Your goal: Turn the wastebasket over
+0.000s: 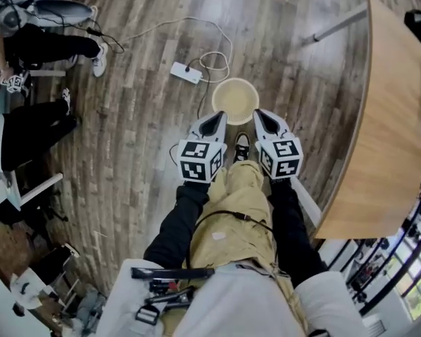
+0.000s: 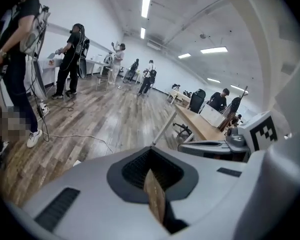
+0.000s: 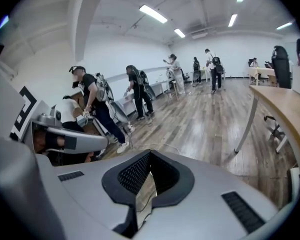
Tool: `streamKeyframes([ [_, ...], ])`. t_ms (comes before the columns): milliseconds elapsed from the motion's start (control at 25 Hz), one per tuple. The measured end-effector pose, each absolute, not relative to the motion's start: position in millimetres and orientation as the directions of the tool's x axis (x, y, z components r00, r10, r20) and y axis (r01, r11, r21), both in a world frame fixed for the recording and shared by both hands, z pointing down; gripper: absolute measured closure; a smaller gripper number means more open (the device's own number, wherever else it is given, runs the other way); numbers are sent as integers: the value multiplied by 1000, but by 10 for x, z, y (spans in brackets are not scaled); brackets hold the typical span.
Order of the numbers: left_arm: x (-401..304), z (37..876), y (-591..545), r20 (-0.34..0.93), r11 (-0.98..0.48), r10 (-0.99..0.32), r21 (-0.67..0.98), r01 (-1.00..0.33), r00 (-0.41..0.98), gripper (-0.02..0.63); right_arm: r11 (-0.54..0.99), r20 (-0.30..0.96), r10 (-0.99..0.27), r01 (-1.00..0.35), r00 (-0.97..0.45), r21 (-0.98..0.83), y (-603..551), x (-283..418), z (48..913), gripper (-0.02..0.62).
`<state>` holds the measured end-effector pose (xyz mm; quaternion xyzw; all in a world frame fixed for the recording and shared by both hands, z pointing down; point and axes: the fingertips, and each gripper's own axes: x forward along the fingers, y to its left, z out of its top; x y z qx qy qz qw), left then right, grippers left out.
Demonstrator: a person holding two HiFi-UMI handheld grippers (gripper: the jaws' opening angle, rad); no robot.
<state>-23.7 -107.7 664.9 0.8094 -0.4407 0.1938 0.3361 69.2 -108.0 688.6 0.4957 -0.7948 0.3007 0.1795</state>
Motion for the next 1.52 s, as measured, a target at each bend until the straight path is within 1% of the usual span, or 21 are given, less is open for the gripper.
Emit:
streamKeyframes([
  [280, -205, 5368, -1134, 467, -384, -708, 375, -844, 530, 604, 306, 429, -805, -906, -410, -291, -1134, 822, 5492, 574],
  [440, -52, 4610, -1321, 360, -458, -753, 315, -831, 551, 604, 306, 312, -867, -909, -388, -282, -1337, 857, 4724, 574],
  [600, 48, 3894, -1390, 257, -511, -784, 248, -823, 565, 604, 341, 198, -900, -910, -388, -235, -1486, 865, 3947, 574],
  [880, 98, 2902, -1582, 83, -548, -822, 160, -821, 564, 604, 381, 24, -921, -913, -388, -145, -1591, 914, 2822, 574],
  [1160, 196, 2260, -1666, -16, -563, -825, 89, -821, 564, 604, 380, -38, -925, -919, -378, -106, -1649, 983, 2221, 574],
  [1360, 130, 2041, -1867, -48, -560, -828, 78, -825, 558, 604, 374, -64, -927, -925, -370, -71, -1792, 934, 1959, 574],
  [1520, 146, 1940, -1966, -43, -561, -828, 62, -825, 559, 604, 347, -84, -936, -936, -342, -58, -1878, 977, 1805, 574],
])
